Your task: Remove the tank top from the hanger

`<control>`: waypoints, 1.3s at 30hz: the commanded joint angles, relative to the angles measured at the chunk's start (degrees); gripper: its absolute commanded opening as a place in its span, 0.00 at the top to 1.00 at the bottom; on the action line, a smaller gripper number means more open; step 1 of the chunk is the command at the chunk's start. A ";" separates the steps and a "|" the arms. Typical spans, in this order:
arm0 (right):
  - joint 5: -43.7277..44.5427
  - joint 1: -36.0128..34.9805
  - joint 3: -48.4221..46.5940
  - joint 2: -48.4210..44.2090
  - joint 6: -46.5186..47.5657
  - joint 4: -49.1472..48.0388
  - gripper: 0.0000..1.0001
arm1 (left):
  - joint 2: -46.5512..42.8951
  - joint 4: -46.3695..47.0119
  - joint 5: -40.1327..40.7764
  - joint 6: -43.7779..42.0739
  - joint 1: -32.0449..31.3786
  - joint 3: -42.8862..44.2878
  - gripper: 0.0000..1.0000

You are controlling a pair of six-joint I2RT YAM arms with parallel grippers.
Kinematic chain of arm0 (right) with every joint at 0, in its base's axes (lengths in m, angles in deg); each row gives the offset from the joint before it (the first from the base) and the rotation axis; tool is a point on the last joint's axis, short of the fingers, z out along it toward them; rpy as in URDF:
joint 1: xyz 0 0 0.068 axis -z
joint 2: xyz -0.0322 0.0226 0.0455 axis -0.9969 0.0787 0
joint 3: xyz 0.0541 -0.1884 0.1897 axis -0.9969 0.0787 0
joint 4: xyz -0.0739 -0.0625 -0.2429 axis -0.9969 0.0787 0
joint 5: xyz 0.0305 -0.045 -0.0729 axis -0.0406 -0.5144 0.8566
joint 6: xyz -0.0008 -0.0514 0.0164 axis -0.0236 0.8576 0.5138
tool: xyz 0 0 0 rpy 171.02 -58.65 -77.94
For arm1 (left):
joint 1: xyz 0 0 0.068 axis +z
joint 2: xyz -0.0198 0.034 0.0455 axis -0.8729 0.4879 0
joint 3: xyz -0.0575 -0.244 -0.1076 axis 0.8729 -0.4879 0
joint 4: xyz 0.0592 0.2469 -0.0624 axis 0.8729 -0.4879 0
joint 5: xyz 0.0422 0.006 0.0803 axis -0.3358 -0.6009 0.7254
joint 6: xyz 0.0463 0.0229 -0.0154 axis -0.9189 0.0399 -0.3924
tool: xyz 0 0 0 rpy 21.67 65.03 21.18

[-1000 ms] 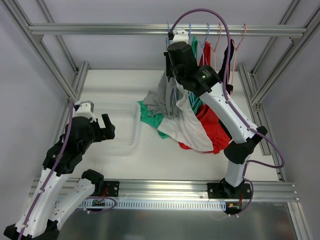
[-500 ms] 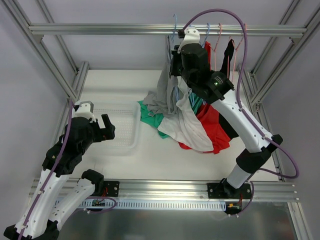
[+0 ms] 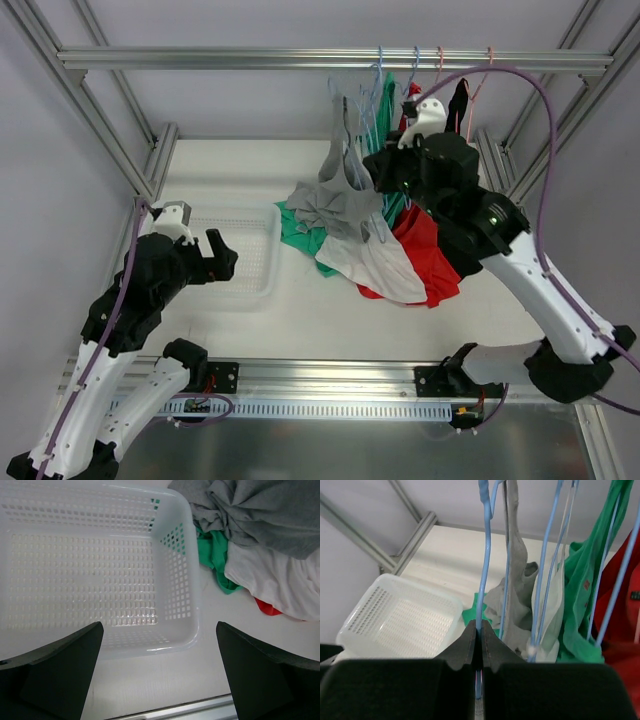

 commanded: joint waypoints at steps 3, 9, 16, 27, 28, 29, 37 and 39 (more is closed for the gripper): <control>-6.79 0.10 10.02 -15.08 -3.20 -1.99 1.00 | 0.70 5.09 -13.28 -0.74 0.60 6.17 0.01; -17.51 0.10 15.22 -28.17 -4.17 8.03 1.00 | 8.33 10.80 -25.25 2.60 -2.11 12.41 0.01; -23.58 0.01 12.24 -40.84 -5.75 23.92 1.00 | 23.28 14.42 0.11 -3.10 -36.63 27.87 0.01; -24.02 0.02 3.10 -46.29 -6.10 35.81 1.00 | 48.69 17.67 18.33 -11.82 -53.72 53.64 0.04; -23.76 0.10 2.83 -46.64 -6.19 35.99 1.00 | 49.40 17.84 18.08 -11.90 -53.81 53.99 0.05; -23.67 0.10 2.57 -46.82 -6.28 36.08 1.00 | 50.53 18.19 17.99 -11.90 -53.90 54.25 0.10; -24.11 0.10 1.34 -47.44 -6.46 37.05 1.00 | 53.62 22.24 12.80 -11.38 -53.98 54.25 0.31; -24.02 0.10 1.07 -47.35 -6.28 37.05 1.00 | 54.06 22.77 12.71 -11.03 -53.98 53.91 0.37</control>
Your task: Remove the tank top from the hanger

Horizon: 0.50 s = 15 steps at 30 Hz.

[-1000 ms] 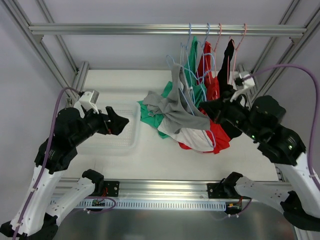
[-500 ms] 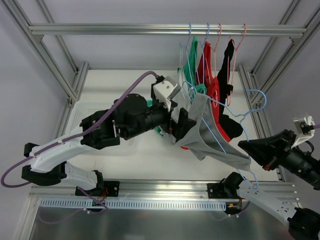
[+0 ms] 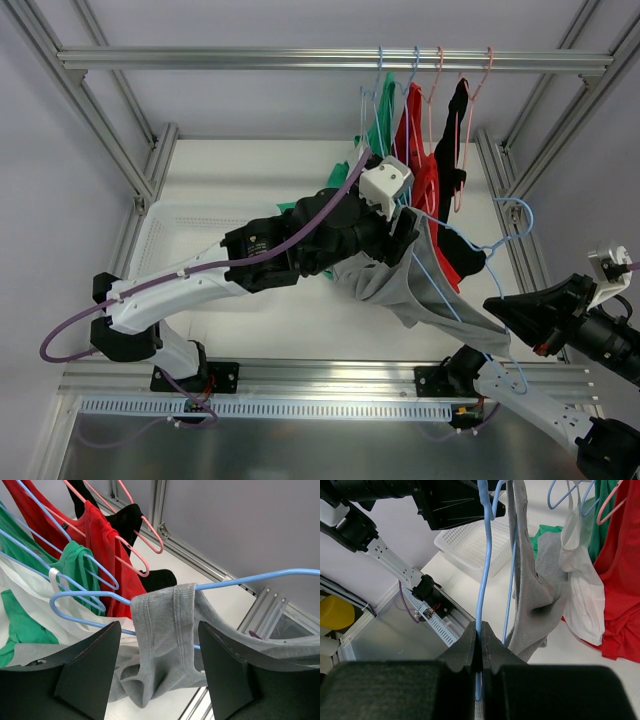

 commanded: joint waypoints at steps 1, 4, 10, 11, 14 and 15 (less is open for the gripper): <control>-1.32 -0.07 -1.83 -0.53 -0.82 -1.97 1.00 | -0.06 4.43 -0.73 -0.47 -0.57 1.51 0.41; -1.58 -0.07 -1.83 -0.45 -0.90 -2.05 1.00 | 0.29 4.70 0.59 -0.38 -0.57 0.73 0.53; -2.28 0.01 -2.10 -0.45 -1.26 -2.14 1.00 | 0.82 5.57 2.17 -0.29 -0.57 0.11 0.47; -2.46 0.01 -2.10 -0.45 -1.34 -2.14 1.00 | 1.00 5.66 2.17 -0.29 -0.57 0.11 0.42; -3.33 -0.07 -2.01 -0.01 -1.26 -2.23 1.00 | 1.70 5.93 2.00 -0.38 -0.57 0.28 0.37; -3.51 0.01 -2.10 -0.01 -1.26 -2.32 1.00 | 1.88 6.01 2.26 -0.47 -0.57 0.28 0.37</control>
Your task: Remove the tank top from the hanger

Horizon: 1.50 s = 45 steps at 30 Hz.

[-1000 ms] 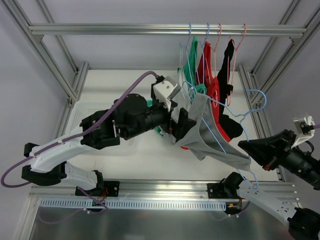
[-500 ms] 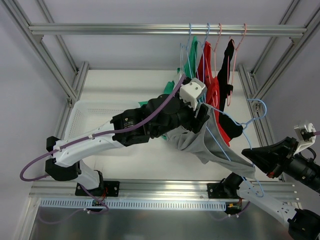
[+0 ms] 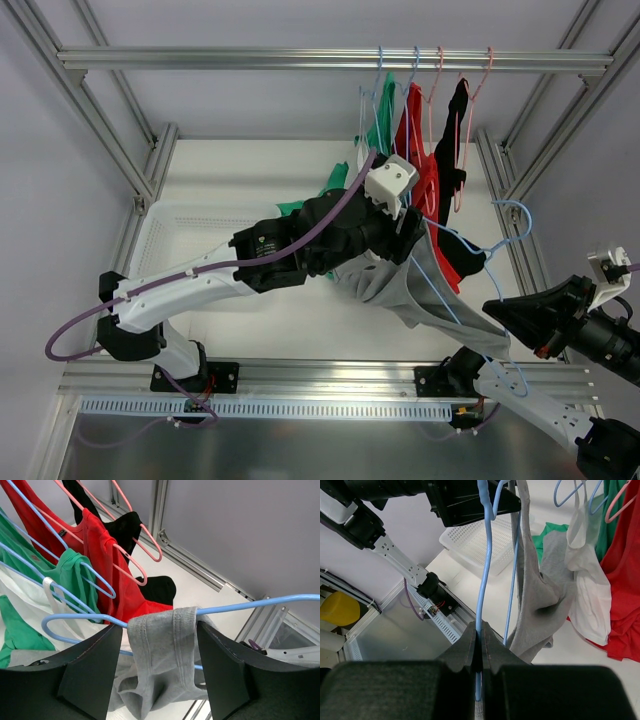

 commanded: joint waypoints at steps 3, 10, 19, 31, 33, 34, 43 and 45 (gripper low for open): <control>-2.70 0.01 -2.25 0.13 -0.86 -2.60 1.00 | 1.14 3.04 2.92 -0.71 -0.57 0.20 0.48; -1.13 0.01 -1.11 -0.84 0.01 -2.51 1.00 | -1.23 3.13 3.98 -0.18 -0.57 -1.82 0.92; -3.14 0.01 3.28 -7.60 3.35 -0.49 1.00 | -8.51 3.04 13.64 -0.53 -0.57 -5.07 1.00; -12.63 0.01 -1.73 -10.16 3.88 -3.63 1.00 | -24.69 2.60 1.63 -3.70 -0.57 -16.65 1.00; -14.56 0.01 2.48 -9.46 4.06 -8.29 1.00 | -25.75 2.69 -7.24 -2.91 -0.57 -20.69 1.00; -15.18 0.01 4.32 -9.28 3.80 -14.40 1.00 | -26.37 2.69 -10.32 -2.03 -0.57 -22.03 1.00; -18.63 0.01 14.70 -0.67 3.27 -43.51 0.99 | -26.55 7.52 -20.28 7.97 -0.57 -38.55 1.00; -12.48 0.01 17.68 -1.54 3.09 -49.41 1.00 | -27.86 11.01 -21.32 9.83 -0.57 -44.06 1.00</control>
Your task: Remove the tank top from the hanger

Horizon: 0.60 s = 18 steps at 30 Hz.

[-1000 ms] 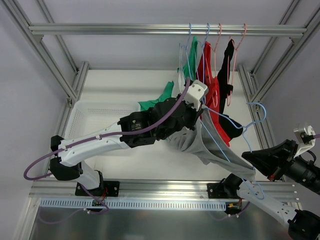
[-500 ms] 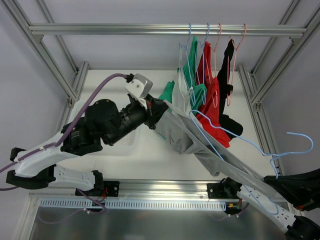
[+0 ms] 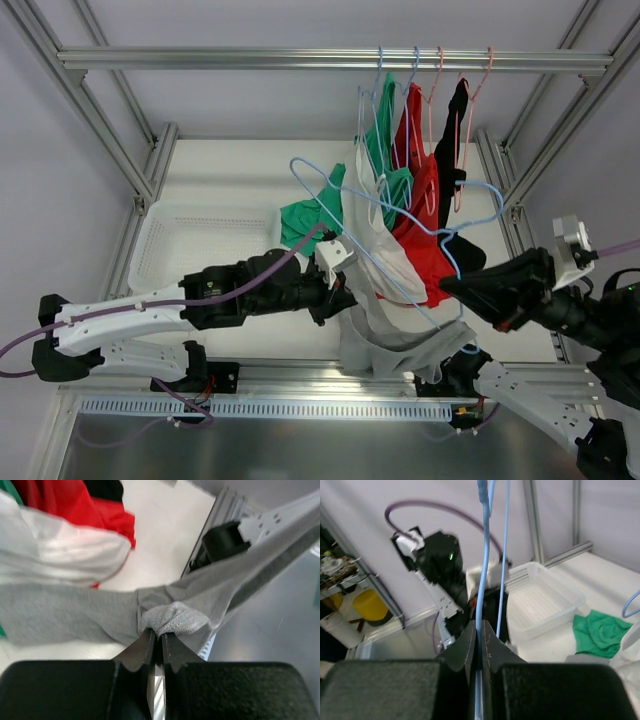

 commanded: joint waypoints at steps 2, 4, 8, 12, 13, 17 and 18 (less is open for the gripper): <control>11.53 -0.01 9.91 -2.20 -1.13 -30.38 1.00 | -3.04 10.54 -5.40 7.35 0.29 -9.15 1.00; 15.25 -0.01 19.80 -4.65 -1.31 -48.06 1.00 | -3.57 16.58 -9.86 9.19 0.29 -14.87 1.00; 21.32 -0.01 31.17 -4.85 -1.22 -74.94 1.00 | -1.99 28.55 -16.47 12.01 -0.24 -23.13 1.00; 19.67 -0.01 33.75 -2.91 0.19 -86.24 1.00 | 1.43 37.97 -15.70 16.14 -1.12 -30.52 1.00; 19.14 -0.01 33.58 -2.91 1.23 -85.20 1.00 | 2.05 37.98 -13.87 17.37 -1.38 -30.79 1.00; 13.96 -0.01 34.28 -5.54 3.96 -81.24 1.00 | 3.55 34.65 -5.51 19.66 -1.82 -31.06 1.00; 12.73 -0.09 32.37 -6.24 5.88 -77.66 1.00 | 3.64 30.37 -0.19 20.10 -2.00 -30.10 1.00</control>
